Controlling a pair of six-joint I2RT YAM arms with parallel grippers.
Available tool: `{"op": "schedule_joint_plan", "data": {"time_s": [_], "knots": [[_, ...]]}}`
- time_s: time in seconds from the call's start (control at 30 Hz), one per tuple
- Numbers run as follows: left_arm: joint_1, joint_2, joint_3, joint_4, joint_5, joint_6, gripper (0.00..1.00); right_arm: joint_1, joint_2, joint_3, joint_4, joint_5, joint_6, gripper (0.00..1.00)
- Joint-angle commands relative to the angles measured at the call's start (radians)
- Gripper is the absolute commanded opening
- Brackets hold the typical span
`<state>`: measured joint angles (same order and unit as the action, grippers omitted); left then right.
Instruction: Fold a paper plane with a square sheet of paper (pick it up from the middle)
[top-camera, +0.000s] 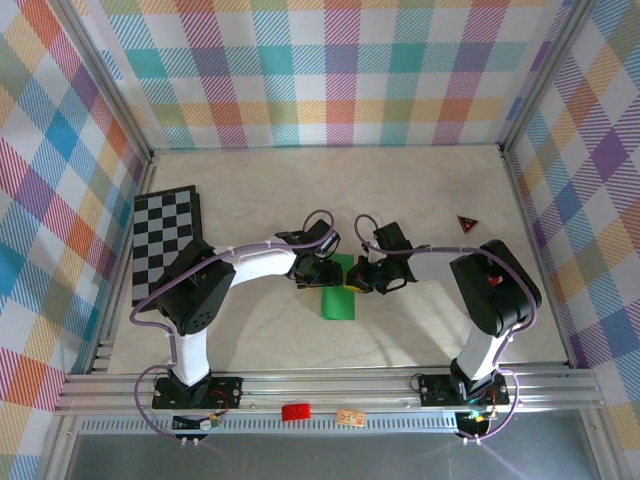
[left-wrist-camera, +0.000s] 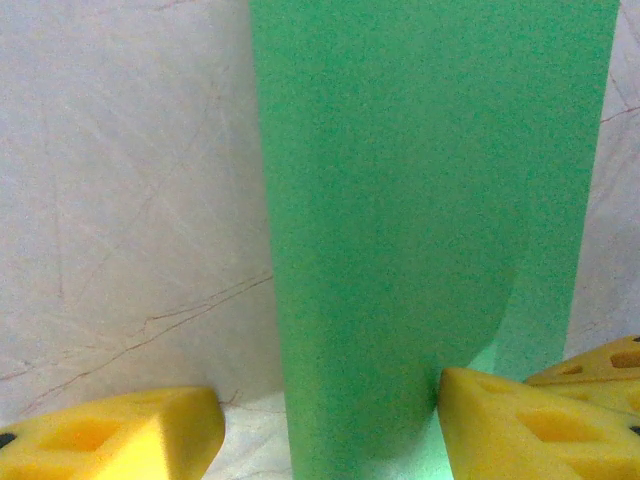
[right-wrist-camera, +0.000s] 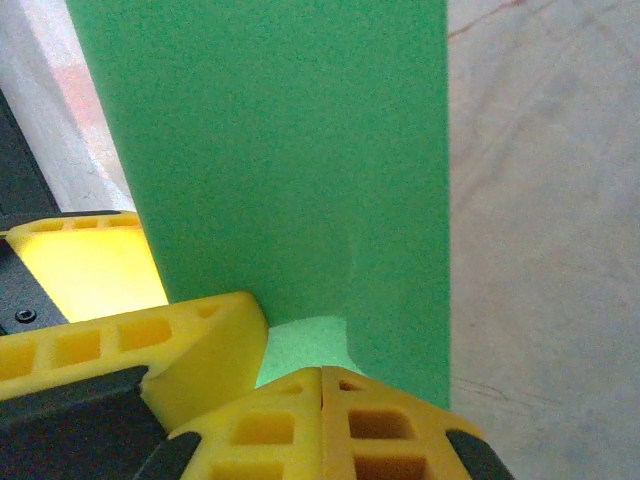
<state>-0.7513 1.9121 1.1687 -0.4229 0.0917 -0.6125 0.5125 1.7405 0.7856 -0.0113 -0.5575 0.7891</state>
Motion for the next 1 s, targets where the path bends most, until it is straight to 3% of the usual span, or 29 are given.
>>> {"op": "schedule_joint_plan", "data": {"time_s": [0.0, 0.47, 0.77, 0.87, 0.97], "knots": [[0.003, 0.187, -0.079, 0.07, -0.052, 0.025, 0.65, 0.009, 0.028, 0.021, 0.026, -0.022, 0.009, 0.0], [0.0, 0.143, -0.061, 0.07, -0.026, 0.022, 0.65, 0.008, 0.096, -0.036, -0.117, 0.116, -0.138, 0.0], [0.006, -0.106, -0.128, 0.22, -0.009, -0.028, 0.71, -0.035, 0.13, 0.062, -0.228, 0.132, -0.273, 0.0], [0.024, -0.184, -0.158, 0.284, 0.037, -0.048, 0.64, -0.051, 0.142, 0.087, -0.259, 0.139, -0.305, 0.0], [0.051, -0.219, -0.178, 0.344, 0.109, -0.071, 0.48, -0.065, 0.143, 0.093, -0.263, 0.134, -0.321, 0.0]]}}
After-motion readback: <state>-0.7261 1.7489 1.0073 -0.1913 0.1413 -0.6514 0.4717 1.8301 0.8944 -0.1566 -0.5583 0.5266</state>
